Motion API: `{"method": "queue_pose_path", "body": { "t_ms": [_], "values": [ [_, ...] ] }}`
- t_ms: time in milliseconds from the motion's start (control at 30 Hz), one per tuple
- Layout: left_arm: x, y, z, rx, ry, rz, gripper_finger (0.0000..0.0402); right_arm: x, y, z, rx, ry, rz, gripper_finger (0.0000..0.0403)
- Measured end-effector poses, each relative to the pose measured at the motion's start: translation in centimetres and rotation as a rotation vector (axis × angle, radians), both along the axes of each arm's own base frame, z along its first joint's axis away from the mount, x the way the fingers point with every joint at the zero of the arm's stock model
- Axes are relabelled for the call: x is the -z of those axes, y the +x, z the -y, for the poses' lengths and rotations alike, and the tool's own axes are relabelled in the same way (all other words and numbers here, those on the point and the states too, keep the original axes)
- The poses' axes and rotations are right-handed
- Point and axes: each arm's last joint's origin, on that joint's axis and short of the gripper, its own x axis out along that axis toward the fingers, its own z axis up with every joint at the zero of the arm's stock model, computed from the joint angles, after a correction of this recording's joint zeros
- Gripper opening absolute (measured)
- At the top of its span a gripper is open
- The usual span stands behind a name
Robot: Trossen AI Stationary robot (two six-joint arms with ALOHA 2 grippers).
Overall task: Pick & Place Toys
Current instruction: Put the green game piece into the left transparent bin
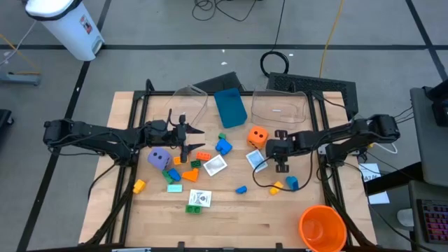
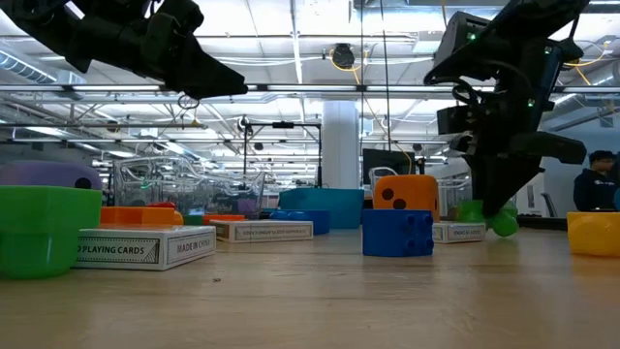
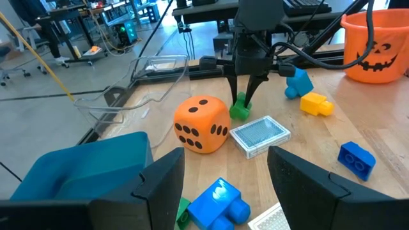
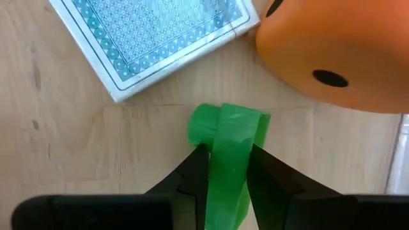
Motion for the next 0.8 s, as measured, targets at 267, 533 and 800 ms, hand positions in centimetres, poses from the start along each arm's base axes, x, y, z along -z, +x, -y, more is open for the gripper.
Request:
{"method": "queue_pose_path", "body": {
  "t_ms": [267,533,800],
  "values": [
    [-0.1,0.0,0.0,0.0,0.002,0.008,0.023,-2.0,-0.1,0.0,0.032,0.015,0.157,0.0075],
    [-0.3,0.1,0.0,0.001,0.006,0.03,0.023,-6.1,-0.5,0.0,0.067,0.049,0.486,0.0066],
    [-0.3,0.1,0.0,0.0,0.005,0.03,0.023,-8.0,-1.3,0.0,0.086,0.068,0.622,0.0004]
  ]
}}
